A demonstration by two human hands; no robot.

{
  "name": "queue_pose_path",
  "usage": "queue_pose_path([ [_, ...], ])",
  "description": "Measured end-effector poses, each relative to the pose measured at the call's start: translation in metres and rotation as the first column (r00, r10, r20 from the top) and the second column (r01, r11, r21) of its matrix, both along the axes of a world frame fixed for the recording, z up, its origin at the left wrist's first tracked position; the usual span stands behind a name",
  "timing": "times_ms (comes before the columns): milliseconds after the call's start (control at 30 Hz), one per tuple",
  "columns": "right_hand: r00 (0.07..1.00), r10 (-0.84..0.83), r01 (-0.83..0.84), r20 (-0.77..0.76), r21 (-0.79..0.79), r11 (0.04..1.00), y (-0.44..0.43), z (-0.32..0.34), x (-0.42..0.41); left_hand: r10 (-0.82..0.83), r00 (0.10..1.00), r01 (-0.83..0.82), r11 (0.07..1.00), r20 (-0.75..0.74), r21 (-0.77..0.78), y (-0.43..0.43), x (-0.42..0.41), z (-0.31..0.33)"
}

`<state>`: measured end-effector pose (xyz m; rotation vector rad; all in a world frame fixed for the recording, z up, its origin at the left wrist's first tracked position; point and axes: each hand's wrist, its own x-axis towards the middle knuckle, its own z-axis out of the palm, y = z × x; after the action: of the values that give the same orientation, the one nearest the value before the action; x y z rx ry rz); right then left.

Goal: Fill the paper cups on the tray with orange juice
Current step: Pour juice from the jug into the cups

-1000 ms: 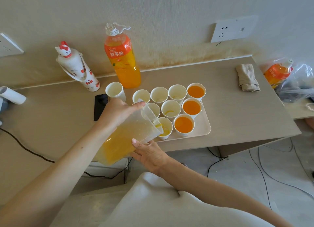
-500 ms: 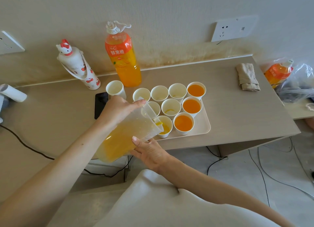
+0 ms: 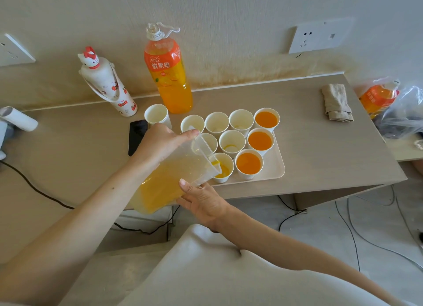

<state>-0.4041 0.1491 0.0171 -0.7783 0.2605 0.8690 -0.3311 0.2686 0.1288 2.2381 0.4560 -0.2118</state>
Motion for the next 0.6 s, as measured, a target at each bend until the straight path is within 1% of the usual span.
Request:
queue_pose_path([
  [67, 1.0, 0.001, -0.001, 0.009, -0.002, 1.0, -0.0005, -0.0003, 0.0001, 0.0, 1.0, 0.0, 1.0, -0.006, 0.009, 0.0004, -0.0004, 0.0009],
  [200, 1.0, 0.01, -0.01, 0.011, -0.01, 1.0, 0.0004, -0.0002, 0.0008, -0.015, 1.0, 0.015, 1.0, -0.005, -0.027, 0.0026, 0.0004, -0.0006],
  [400, 0.999, 0.017, -0.016, 0.029, -0.014, 1.0, 0.0003, -0.0023, 0.0012, -0.009, 1.0, 0.009, 1.0, 0.019, 0.001, 0.001, 0.0019, -0.0023],
  [600, 0.998, 0.035, -0.035, 0.043, -0.005, 0.999, 0.0008, -0.0041, 0.0011, -0.014, 1.0, 0.014, 0.999, 0.017, -0.03, 0.0039, 0.0004, -0.0026],
])
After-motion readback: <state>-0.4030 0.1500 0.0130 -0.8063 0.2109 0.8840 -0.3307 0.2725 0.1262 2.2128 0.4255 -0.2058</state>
